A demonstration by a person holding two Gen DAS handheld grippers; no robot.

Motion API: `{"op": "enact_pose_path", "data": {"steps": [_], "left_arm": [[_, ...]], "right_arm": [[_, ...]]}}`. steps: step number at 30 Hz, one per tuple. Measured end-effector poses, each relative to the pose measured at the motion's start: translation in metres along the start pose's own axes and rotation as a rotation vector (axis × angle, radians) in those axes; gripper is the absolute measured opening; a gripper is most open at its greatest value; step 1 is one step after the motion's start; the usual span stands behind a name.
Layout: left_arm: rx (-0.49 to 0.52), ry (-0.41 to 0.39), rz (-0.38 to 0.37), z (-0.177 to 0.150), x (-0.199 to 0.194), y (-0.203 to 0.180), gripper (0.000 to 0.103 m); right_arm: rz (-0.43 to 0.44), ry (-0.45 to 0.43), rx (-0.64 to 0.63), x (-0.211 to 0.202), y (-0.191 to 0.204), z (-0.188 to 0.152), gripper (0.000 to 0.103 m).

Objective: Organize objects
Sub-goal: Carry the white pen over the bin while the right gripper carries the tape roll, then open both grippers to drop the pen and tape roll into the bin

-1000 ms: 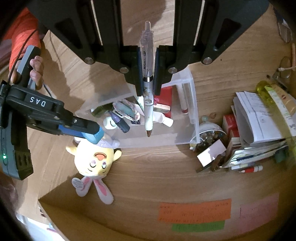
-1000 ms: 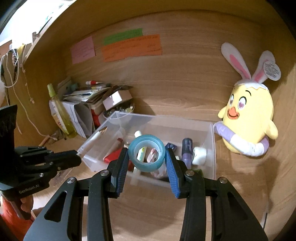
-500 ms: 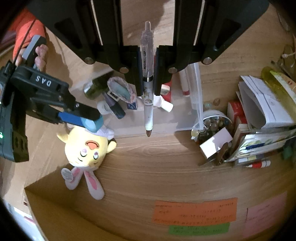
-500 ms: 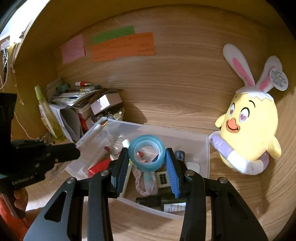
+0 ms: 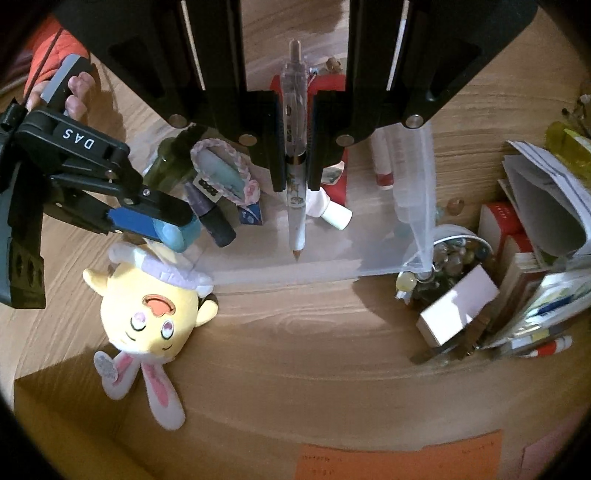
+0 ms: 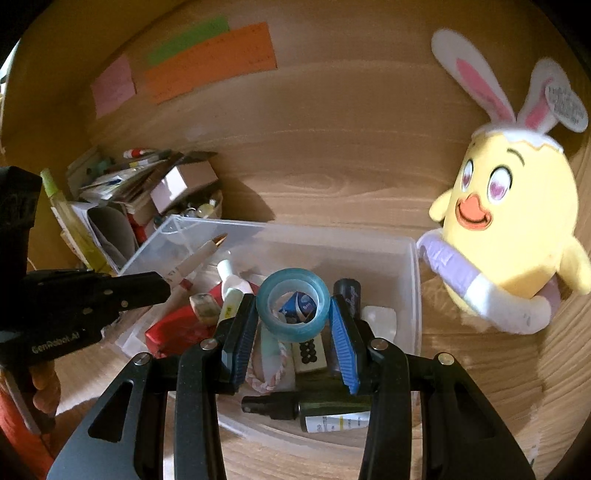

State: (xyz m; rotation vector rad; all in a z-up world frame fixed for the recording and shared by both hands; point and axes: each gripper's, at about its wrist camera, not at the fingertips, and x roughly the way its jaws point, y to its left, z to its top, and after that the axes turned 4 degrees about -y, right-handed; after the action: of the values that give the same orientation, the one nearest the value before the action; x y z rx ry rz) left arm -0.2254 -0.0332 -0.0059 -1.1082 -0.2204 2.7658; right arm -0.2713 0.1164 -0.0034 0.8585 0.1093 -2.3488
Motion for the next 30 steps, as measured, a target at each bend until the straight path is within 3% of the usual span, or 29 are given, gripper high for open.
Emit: {"op": "enact_pose_path", "data": {"steps": [14, 16, 18, 25, 30], "left_arm": [[-0.038, 0.017, -0.024, -0.002, -0.006, 0.006, 0.013], [-0.033, 0.004, -0.012, -0.004, -0.011, 0.005, 0.018], [-0.019, -0.019, 0.014, -0.007, -0.019, 0.003, 0.031], [-0.007, -0.056, 0.039, -0.015, -0.034, 0.001, 0.045], [0.003, -0.084, 0.059, -0.020, -0.043, -0.002, 0.057]], "right_arm": [[-0.041, 0.070, -0.044, 0.023, 0.006, -0.010, 0.037], [-0.045, 0.071, -0.047, 0.023, 0.006, -0.010, 0.037], [-0.048, 0.073, -0.050, 0.023, 0.007, -0.010, 0.037], [-0.049, 0.081, -0.046, 0.018, 0.006, -0.009, 0.037], [-0.050, 0.055, -0.053, 0.007, 0.010, -0.006, 0.047]]}}
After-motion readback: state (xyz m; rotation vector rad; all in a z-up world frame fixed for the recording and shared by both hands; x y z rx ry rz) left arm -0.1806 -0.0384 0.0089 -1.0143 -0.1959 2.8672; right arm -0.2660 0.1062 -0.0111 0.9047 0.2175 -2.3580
